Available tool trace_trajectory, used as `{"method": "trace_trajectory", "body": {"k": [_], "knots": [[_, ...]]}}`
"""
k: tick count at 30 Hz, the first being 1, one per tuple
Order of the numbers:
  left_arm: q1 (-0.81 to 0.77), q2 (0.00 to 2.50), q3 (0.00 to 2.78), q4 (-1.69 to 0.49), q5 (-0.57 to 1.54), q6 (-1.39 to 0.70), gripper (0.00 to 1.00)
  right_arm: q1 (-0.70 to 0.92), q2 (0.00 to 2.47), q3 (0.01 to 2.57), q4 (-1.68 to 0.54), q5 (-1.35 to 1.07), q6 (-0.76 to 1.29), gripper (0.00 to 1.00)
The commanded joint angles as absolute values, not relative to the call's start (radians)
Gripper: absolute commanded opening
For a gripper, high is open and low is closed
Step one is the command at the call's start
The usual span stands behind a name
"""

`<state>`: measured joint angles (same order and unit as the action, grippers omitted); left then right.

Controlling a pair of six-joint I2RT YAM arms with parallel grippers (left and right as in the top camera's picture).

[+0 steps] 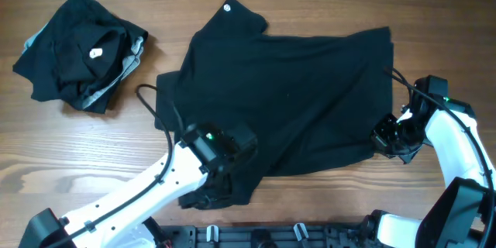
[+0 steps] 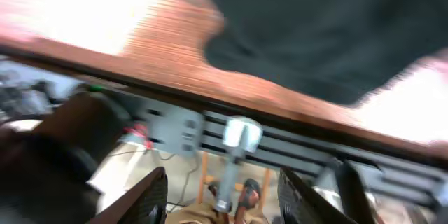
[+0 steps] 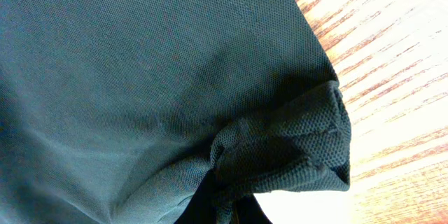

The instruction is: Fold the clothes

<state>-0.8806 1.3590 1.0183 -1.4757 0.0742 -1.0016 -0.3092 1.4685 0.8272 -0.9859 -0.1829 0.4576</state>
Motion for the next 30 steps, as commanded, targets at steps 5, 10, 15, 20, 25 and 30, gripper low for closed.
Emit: {"method": "trace_trajectory", "body": {"k": [5, 10, 15, 20, 25, 30], "knots": [[-0.591, 1.338, 0.941, -1.275, -0.019, -1.011, 0.63, -0.309, 1.455, 0.845, -0.988, -0.192, 0.443, 0.04], [-0.569, 1.341, 0.719, -1.044, 0.160, -0.993, 0.63, -0.309, 1.455, 0.845, -0.987, -0.192, 0.435, 0.04], [-0.574, 1.341, 0.649, -0.981, 0.307, -0.995, 0.51, -0.309, 1.455, 0.845, -0.987, -0.192, 0.429, 0.05], [-0.657, 1.341, 0.641, -0.927, 0.290, -1.003, 0.20, -0.309, 1.455, 0.845, -0.984, -0.192, 0.424, 0.04], [-0.645, 1.309, 0.641, -0.989, 0.332, -1.002, 0.12, -0.309, 1.455, 0.845, -0.983, -0.192, 0.419, 0.05], [-0.615, 1.272, 0.623, -1.134, 0.275, -1.029, 0.49, -0.309, 1.455, 0.845, -0.983, -0.192, 0.419, 0.12]]}}
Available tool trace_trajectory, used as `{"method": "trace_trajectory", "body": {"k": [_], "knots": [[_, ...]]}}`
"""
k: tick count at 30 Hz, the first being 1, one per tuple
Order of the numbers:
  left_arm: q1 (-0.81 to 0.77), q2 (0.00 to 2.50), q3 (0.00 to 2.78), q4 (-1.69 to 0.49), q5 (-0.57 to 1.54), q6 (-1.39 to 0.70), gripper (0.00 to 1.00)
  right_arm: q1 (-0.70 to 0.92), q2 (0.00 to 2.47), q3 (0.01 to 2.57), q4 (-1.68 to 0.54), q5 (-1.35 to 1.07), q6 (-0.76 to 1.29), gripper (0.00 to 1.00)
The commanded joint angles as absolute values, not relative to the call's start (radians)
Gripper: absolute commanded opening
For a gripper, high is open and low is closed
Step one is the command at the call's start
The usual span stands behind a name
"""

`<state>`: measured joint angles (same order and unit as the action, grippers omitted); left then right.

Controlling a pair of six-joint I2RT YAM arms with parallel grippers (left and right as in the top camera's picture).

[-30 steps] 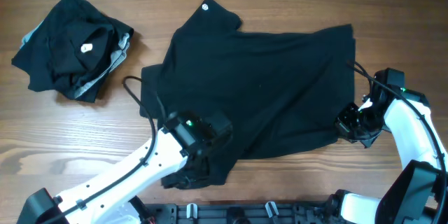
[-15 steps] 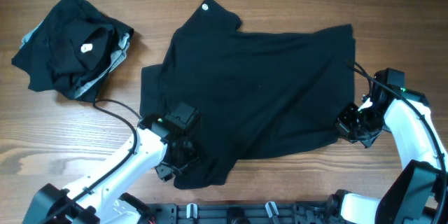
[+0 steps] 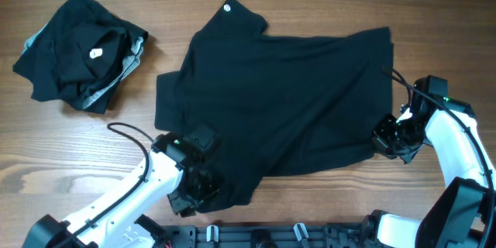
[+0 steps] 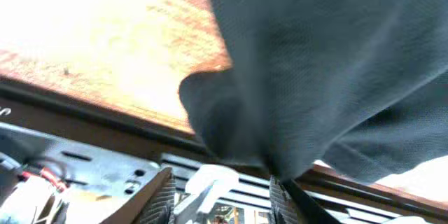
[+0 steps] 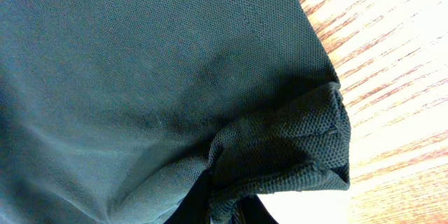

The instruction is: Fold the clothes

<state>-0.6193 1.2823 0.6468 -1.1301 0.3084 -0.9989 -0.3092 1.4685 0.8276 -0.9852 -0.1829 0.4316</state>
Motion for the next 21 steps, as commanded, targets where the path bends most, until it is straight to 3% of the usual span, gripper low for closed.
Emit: {"method": "trace_trajectory", "body": {"k": [1, 9, 11, 13, 15, 21], "knots": [[-0.615, 1.272, 0.598, -1.112, 0.268, -1.058, 0.50, -0.309, 1.455, 0.845, -0.983, -0.192, 0.419, 0.12], [-0.615, 1.273, 0.464, -0.810, 0.226, -1.111, 0.52, -0.309, 1.455, 0.845, -0.980, -0.192, 0.419, 0.12], [-0.615, 1.272, 0.464, -0.814, 0.251, -1.111, 0.19, -0.309, 1.455, 0.845, -0.981, -0.192, 0.419, 0.11], [-0.615, 1.268, 0.465, -0.870, 0.326, -1.107, 0.09, -0.309, 1.455, 0.845, -0.980, -0.192, 0.419, 0.11], [-0.615, 1.237, 0.469, -0.950, 0.367, -1.107, 0.04, -0.309, 1.455, 0.845, -0.980, -0.191, 0.418, 0.11], [-0.569, 1.017, 0.606, -1.105, 0.320, -1.107, 0.04, -0.309, 1.455, 0.845, -1.014, -0.181, 0.426, 0.04]]}}
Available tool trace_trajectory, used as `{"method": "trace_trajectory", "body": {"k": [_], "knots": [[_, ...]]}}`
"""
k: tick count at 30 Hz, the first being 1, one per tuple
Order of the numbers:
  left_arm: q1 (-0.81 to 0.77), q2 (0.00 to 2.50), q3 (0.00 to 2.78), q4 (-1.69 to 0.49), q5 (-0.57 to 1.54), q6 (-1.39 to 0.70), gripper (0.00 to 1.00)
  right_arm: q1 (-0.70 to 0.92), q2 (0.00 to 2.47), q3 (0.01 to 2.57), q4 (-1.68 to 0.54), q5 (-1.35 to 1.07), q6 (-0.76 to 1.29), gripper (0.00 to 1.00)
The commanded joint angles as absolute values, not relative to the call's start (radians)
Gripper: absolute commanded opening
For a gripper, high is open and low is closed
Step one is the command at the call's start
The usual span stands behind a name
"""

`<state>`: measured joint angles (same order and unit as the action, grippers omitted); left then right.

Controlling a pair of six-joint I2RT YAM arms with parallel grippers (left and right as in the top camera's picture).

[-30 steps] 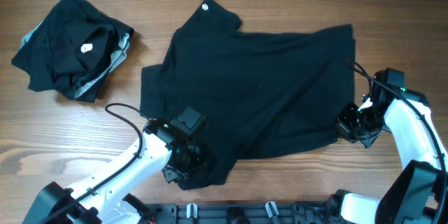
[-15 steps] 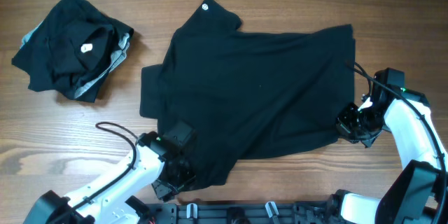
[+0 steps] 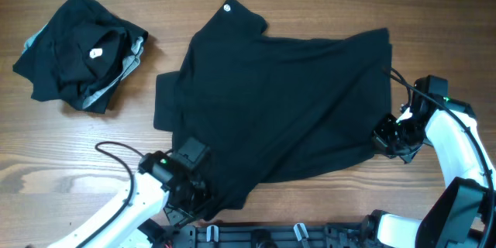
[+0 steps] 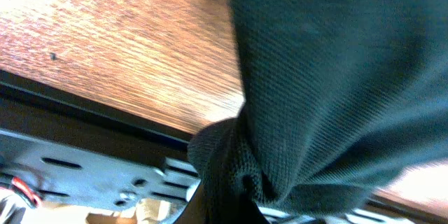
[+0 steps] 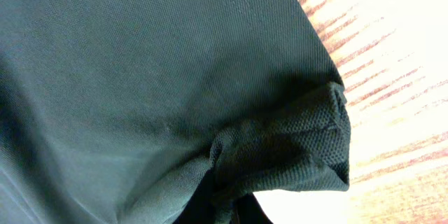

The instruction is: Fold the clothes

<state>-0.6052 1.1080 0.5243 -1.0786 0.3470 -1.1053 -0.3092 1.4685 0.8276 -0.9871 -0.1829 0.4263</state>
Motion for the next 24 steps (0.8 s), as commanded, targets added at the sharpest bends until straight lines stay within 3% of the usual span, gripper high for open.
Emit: {"method": "trace_trajectory", "body": {"k": [1, 11, 15, 19, 24], "knots": [[-0.557, 0.993, 0.624, -1.108, 0.300, -1.107, 0.04, -0.309, 1.455, 0.843, -1.041, -0.180, 0.429, 0.04], [-0.466, 0.955, 0.751, -1.078, 0.192, -1.030, 0.04, -0.316, 1.425, 0.841, -1.219, -0.298, 0.569, 0.04], [-0.455, 0.956, 0.768, -1.162, 0.192, -1.028, 0.04, -0.401, 1.222, 0.845, -1.277, -0.251, 0.586, 0.04], [-0.455, 0.955, 0.768, -1.186, 0.193, -1.028, 0.05, -0.547, 1.126, 0.845, -1.322, -0.183, 0.562, 0.04], [-0.455, 0.955, 0.768, -1.187, 0.193, -1.024, 0.04, -0.550, 1.154, 0.845, -1.261, -0.302, 0.441, 0.04]]}}
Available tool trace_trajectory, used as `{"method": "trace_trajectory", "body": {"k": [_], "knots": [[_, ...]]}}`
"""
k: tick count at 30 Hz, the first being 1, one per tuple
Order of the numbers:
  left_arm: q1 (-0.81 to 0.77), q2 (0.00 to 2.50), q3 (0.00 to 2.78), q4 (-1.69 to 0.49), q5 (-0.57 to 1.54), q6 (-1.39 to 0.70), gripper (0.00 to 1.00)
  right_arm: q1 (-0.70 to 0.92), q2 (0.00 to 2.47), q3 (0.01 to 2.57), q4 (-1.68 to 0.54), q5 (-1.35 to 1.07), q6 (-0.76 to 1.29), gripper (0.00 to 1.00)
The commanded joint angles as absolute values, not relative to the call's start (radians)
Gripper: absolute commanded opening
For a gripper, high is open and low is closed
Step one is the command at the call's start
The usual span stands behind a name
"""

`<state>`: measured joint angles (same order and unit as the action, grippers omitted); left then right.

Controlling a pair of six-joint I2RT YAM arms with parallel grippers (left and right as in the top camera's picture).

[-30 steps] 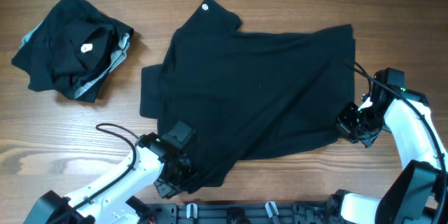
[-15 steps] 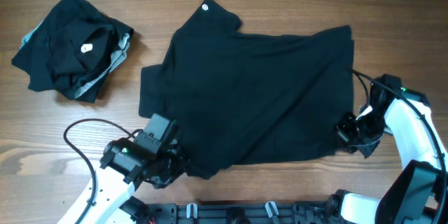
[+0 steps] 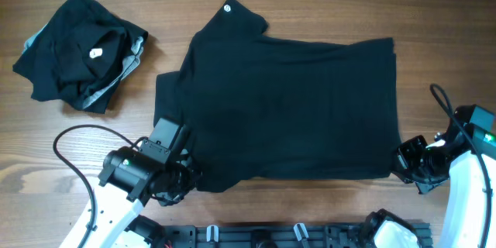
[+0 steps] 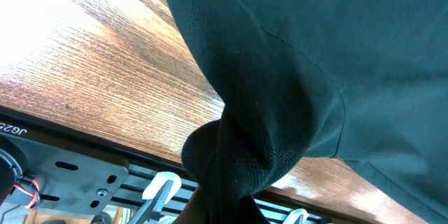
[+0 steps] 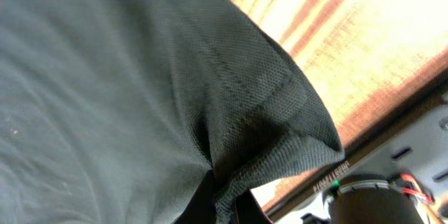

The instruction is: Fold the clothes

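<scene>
A black shirt [image 3: 287,105] lies spread flat across the middle of the wooden table, its white neck label [image 3: 227,7] at the far edge. My left gripper [image 3: 184,178] is shut on the shirt's near left corner, bunched cloth [image 4: 231,161] filling the left wrist view. At the shirt's near right corner my right gripper [image 3: 401,164] is shut on the hem, whose pinched fold [image 5: 280,147] shows in the right wrist view. The near hem runs almost straight between the two grippers.
A crumpled pile of dark clothes [image 3: 77,50] with a grey lining lies at the far left. The table's near edge with its metal rail [image 4: 84,175] is just behind both grippers. A black cable [image 3: 77,136] loops by the left arm.
Both grippers have moved outward and toward the near edge with their corners. The left one is further left, the right one lower and further right. The near hem is now drawn straight.
First my left gripper was open near the slack near-left flap while the right held the right hem. Then the left stood at the flap's corner and was shut on it. Now both corners are pulled apart and the shirt lies flatter and wider.
</scene>
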<state>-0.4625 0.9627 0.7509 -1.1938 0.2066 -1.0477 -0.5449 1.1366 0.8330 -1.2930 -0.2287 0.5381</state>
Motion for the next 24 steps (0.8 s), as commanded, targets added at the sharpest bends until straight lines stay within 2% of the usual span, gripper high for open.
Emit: {"method": "trace_trajectory", "body": {"k": [1, 7, 13, 19, 24], "knots": [[-0.455, 0.956, 0.768, -1.150, 0.188, -1.001, 0.05, -0.550, 1.164, 0.845, -1.221, -0.377, 0.369, 0.04], [-0.455, 1.034, 0.768, -0.951, 0.153, -0.918, 0.05, -0.550, 1.251, 0.845, -1.092, -0.413, 0.345, 0.04], [-0.455, 1.126, 0.768, -0.740, 0.009, -0.814, 0.05, -0.549, 1.415, 0.845, -0.961, -0.508, 0.367, 0.05], [-0.455, 1.154, 0.768, -0.635, -0.207, -0.815, 0.05, -0.549, 1.489, 0.845, -0.842, -0.527, 0.369, 0.06], [-0.455, 1.164, 0.768, -0.585, -0.237, -0.815, 0.06, -0.546, 1.489, 0.845, -0.757, -0.566, 0.371, 0.07]]}}
